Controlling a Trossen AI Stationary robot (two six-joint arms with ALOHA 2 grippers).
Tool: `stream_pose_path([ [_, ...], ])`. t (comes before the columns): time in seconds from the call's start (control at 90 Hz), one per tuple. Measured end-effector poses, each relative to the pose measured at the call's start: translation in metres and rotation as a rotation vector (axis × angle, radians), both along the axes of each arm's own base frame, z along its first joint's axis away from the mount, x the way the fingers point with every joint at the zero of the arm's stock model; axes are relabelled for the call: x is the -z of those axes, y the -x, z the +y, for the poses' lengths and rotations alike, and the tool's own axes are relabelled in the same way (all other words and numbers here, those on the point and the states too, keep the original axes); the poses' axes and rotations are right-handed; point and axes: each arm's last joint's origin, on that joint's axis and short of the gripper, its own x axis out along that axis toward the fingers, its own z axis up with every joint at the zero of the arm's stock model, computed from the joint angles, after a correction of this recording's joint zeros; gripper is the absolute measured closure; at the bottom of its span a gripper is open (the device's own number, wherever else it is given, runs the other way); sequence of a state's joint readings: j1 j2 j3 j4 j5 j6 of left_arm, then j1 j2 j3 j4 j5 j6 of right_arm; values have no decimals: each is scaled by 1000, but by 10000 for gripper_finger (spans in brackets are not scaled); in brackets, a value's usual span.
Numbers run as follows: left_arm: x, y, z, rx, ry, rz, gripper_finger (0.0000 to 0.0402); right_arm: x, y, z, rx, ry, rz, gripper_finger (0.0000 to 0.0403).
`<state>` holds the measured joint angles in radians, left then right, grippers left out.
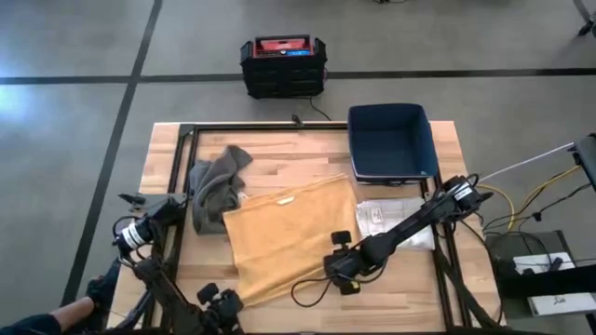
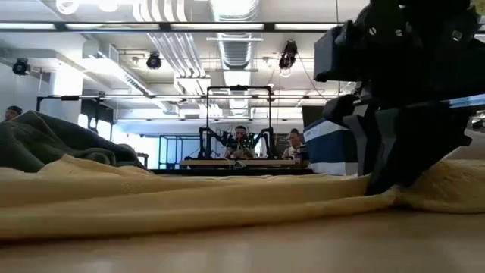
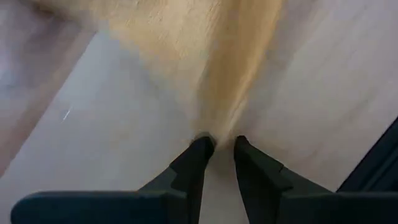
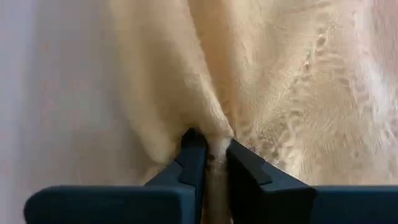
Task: Fold towel
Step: Fold the yellow towel
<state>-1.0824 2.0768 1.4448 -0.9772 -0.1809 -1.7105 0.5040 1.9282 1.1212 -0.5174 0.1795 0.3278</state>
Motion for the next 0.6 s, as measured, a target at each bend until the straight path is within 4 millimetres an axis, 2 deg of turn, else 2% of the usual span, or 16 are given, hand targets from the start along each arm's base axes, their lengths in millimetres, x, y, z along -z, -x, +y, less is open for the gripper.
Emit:
stream_pose_path([
  [0.278, -12, 1, -6, 14, 36, -48, 328, -9, -1, 0, 15, -14, -32, 375],
  [0.456, -13, -9, -13, -3, 83, -239, 328, -21, -10, 5, -7, -52, -76, 364],
  [0.6, -14, -14, -16, -20, 91, -366, 328, -34, -18, 12, -87, -124, -76, 332],
])
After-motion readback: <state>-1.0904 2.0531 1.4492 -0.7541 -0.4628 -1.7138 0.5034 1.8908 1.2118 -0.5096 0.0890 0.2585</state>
